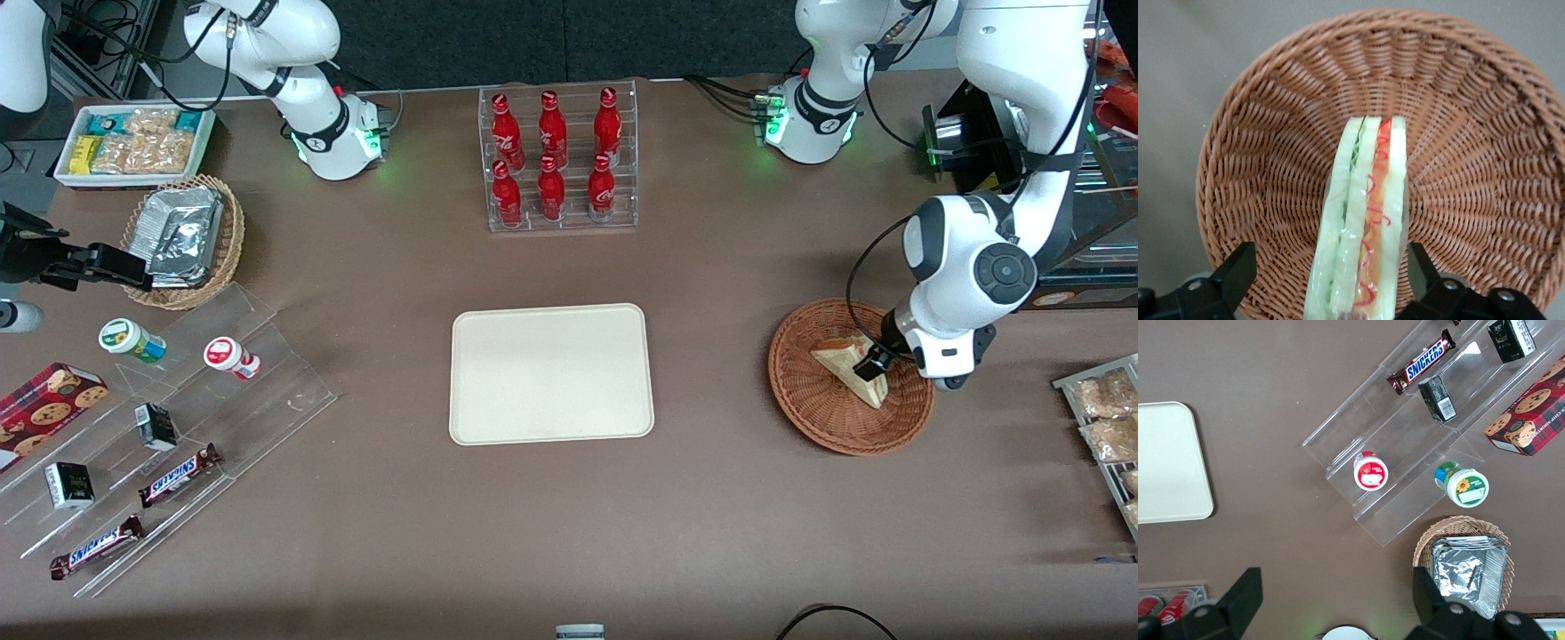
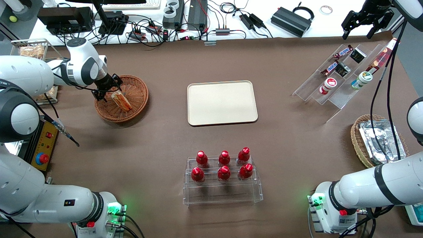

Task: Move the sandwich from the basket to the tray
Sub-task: 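Close the left gripper on the sandwich and lift it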

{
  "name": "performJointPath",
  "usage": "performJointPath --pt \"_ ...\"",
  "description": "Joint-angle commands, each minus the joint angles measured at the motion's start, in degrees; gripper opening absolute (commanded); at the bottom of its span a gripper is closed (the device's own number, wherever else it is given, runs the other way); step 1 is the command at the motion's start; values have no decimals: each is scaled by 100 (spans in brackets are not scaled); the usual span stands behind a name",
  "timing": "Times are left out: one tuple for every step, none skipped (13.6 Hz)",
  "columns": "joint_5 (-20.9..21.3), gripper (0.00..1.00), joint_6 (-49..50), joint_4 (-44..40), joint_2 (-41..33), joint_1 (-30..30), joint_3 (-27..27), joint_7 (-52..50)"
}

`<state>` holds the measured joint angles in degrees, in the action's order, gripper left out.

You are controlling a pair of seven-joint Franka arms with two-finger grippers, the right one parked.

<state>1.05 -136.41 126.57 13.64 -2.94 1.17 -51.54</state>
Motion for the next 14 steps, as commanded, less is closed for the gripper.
performJointPath --pt "-44 100 -210 254 -46 -84 32 -93" --pt "-44 100 -263 280 -10 -84 32 -93" --pt "-44 100 -289 280 25 -119 32 -93" --pt "-44 100 -289 272 69 -154 32 -102" --pt "-53 98 -289 263 95 -155 32 -111" --pt "-70 83 -289 237 113 -155 32 -233" --pt "-131 59 -281 184 113 -155 32 -417" --pt "-141 32 -237 88 165 -172 24 -488" --pt "-141 5 -193 -78 235 -251 15 -567" --pt "-141 0 -123 -228 288 -304 15 -629" --pt "-132 0 156 -438 315 -330 15 -630" --pt "-123 0 629 -684 315 -339 15 -551" --pt "-114 0 1068 -930 298 -426 15 -524" --pt "-45 0 1482 -1185 298 -505 15 -515"
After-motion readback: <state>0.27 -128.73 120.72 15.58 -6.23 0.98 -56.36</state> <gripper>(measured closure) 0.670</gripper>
